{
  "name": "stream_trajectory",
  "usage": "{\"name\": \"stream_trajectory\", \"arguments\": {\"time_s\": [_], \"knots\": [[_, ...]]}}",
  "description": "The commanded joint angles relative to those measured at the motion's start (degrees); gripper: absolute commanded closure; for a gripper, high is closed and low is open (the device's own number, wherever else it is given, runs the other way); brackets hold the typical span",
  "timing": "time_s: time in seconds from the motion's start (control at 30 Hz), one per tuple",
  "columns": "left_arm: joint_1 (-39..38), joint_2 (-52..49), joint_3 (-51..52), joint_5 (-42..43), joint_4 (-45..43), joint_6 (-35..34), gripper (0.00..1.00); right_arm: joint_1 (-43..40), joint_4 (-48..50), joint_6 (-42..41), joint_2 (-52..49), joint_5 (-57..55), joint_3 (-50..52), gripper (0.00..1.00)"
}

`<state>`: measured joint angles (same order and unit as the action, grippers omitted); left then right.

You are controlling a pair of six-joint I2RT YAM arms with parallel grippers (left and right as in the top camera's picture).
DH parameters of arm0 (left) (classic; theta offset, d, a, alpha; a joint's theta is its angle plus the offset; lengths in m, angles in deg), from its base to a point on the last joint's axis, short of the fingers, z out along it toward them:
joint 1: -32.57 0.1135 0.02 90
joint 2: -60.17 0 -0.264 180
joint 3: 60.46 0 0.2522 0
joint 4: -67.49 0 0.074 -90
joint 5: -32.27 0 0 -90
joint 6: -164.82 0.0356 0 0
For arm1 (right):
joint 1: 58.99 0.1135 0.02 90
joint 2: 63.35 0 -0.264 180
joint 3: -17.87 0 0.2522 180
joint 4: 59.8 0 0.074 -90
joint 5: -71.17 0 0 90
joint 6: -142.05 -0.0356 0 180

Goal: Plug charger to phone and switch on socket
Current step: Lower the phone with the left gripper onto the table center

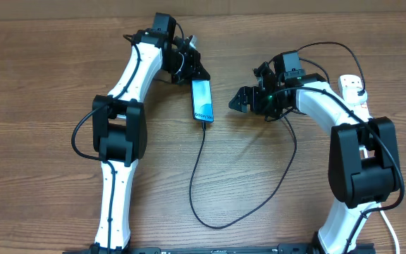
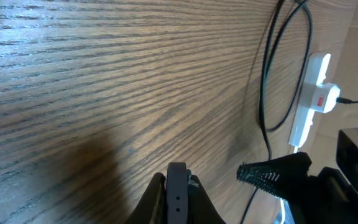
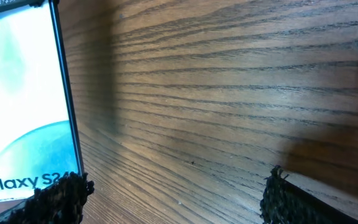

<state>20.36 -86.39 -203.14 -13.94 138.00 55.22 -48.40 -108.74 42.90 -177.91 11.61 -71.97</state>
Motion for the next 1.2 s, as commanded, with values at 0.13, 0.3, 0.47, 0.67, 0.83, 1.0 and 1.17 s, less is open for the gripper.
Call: {"name": "stream_trajectory", "arguments": {"time_s": [0.13, 0.3, 0.47, 0.67, 0.83, 1.0, 1.17], "knots": [[-0.3, -0.3, -0.2, -2.6, -0.1, -1.4, 0.96, 0.3, 0.1, 0.7, 2.1, -0.4, -0.4, 0.09], [-0.3, -0.3, -0.1, -3.7, 0.0, -1.4, 0.96, 0.3, 0.2, 0.7, 2.0, -0.5, -0.1, 0.09], [-0.4, -0.3, 0.0, -4.0, 0.0, -1.4, 0.96, 0.3, 0.2, 0.7, 2.0, -0.5, -0.1, 0.09], [-0.9, -0.3, 2.0, -6.8, -0.5, -1.4, 0.96, 0.3, 0.1, 0.7, 2.0, -0.9, -0.1, 0.09], [-1.0, -0.3, 4.3, -6.7, -2.2, -1.9, 0.96, 0.3, 0.1, 0.7, 2.0, -0.9, -0.1, 0.09], [-1.0, -0.3, 4.6, -6.7, -2.6, -1.9, 0.96, 0.3, 0.2, 0.7, 2.0, -1.0, -0.1, 0.09], [-1.0, -0.3, 5.1, -6.8, -2.7, -1.9, 0.96, 0.3, 0.2, 0.5, 2.0, -1.1, -0.1, 0.09]]}}
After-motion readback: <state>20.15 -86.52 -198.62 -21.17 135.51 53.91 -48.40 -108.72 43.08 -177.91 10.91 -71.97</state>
